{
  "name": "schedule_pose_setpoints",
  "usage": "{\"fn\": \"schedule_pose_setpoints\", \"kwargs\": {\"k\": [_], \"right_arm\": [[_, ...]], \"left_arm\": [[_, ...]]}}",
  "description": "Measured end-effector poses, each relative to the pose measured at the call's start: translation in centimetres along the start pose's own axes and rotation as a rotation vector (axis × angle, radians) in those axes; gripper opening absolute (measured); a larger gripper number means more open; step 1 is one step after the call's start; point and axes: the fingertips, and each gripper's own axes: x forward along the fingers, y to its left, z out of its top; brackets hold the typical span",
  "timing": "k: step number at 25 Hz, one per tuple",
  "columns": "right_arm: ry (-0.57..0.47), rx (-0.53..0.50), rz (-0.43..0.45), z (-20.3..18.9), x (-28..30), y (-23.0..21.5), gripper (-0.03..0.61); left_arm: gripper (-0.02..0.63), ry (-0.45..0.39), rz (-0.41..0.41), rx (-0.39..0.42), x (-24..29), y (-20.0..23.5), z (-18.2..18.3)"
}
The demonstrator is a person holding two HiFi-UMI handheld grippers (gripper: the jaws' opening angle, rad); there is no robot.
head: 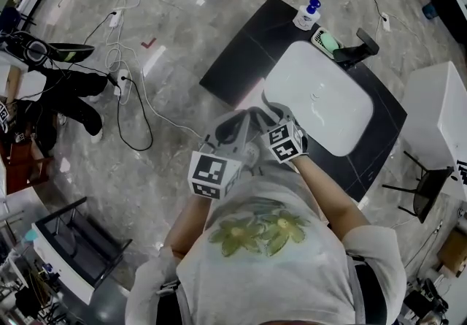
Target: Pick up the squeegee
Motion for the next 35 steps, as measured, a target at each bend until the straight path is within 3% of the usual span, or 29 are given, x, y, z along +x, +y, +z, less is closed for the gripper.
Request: {"fn": "schedule_pose_setpoints", "kwargs": {"k": [4, 10, 35], "right_arm": [[0.041, -0.077, 0.006, -0.4, 1.3, -0.3, 0.123], [0.086, -0.111, 0.008, -1.1, 2.7, -0.7, 0.123], [0.103, -0.07, 0.021, -1.4, 2.3, -1.2, 0.098]], "left_arm": [[0.009, 0.01, 0.005, -0.004, 0.3, 0.1, -0.1], [0.009, 0.023, 0.006, -0.005, 0.5, 0.0, -0.4], [0.009, 0.035, 0.004, 0.008, 0.6, -0.4, -0.7]]}}
